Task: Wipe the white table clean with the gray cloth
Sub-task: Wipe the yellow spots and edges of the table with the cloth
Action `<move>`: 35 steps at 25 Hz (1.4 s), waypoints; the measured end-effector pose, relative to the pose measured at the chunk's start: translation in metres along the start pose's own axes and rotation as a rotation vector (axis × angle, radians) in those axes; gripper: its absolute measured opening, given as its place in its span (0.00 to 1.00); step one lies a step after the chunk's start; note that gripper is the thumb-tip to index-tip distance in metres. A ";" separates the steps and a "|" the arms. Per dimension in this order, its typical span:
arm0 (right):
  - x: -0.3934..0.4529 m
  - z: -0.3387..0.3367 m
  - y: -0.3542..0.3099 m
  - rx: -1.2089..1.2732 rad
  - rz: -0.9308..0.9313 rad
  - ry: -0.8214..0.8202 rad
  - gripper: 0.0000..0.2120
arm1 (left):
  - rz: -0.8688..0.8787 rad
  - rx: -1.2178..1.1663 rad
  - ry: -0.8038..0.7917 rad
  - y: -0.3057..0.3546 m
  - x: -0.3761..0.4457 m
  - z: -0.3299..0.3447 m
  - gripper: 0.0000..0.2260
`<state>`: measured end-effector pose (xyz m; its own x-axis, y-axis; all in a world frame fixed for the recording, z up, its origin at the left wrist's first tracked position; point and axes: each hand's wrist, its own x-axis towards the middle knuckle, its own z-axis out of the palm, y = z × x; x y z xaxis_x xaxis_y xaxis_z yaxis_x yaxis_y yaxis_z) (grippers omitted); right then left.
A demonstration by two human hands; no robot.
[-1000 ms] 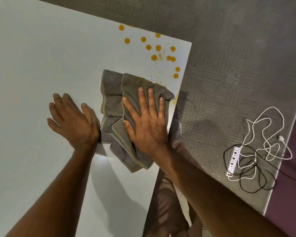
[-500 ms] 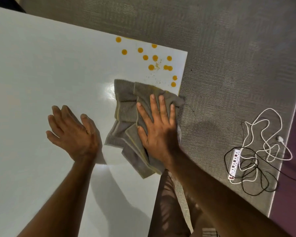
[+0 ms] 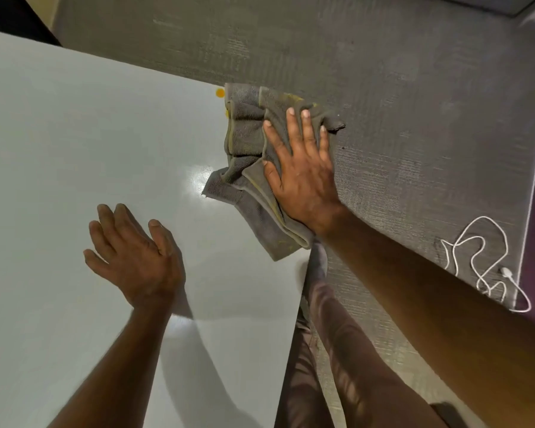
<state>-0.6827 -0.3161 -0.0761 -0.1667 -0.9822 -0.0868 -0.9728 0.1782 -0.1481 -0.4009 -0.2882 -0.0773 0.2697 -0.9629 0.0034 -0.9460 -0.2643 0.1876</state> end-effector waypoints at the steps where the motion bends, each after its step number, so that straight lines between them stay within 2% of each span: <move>1: 0.003 0.000 0.000 -0.002 0.000 -0.003 0.31 | 0.000 -0.002 0.004 0.000 0.000 0.000 0.26; 6: 0.009 -0.006 -0.009 0.007 0.033 -0.022 0.32 | 0.009 0.012 0.019 -0.001 0.000 0.001 0.25; 9: -0.015 -0.004 -0.033 0.023 0.084 -0.030 0.33 | 0.012 0.017 0.020 -0.003 -0.001 0.003 0.25; 13: -0.094 0.008 -0.064 0.076 0.000 -0.048 0.33 | 0.010 0.018 0.029 -0.004 -0.001 0.004 0.25; 16: -0.110 0.012 -0.051 0.029 -0.068 -0.055 0.33 | -0.002 0.023 0.026 -0.004 -0.001 0.003 0.25; 20: -0.044 0.010 -0.021 -0.076 0.066 0.005 0.33 | -0.001 0.037 0.006 -0.005 0.000 0.003 0.26; 22: -0.005 0.006 -0.012 -0.118 0.067 0.006 0.33 | -0.007 0.055 0.003 -0.006 0.002 0.004 0.26; 26: 0.047 0.000 -0.019 -0.143 -0.007 -0.008 0.34 | -0.013 0.092 -0.020 -0.008 0.000 0.006 0.27; 35: 0.111 0.007 -0.111 -0.049 -0.311 0.005 0.34 | -0.022 0.099 -0.020 -0.009 0.002 0.012 0.30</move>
<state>-0.5920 -0.4446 -0.0766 0.1393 -0.9895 -0.0396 -0.9838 -0.1338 -0.1195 -0.3939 -0.2883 -0.0906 0.2882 -0.9574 -0.0192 -0.9532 -0.2887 0.0895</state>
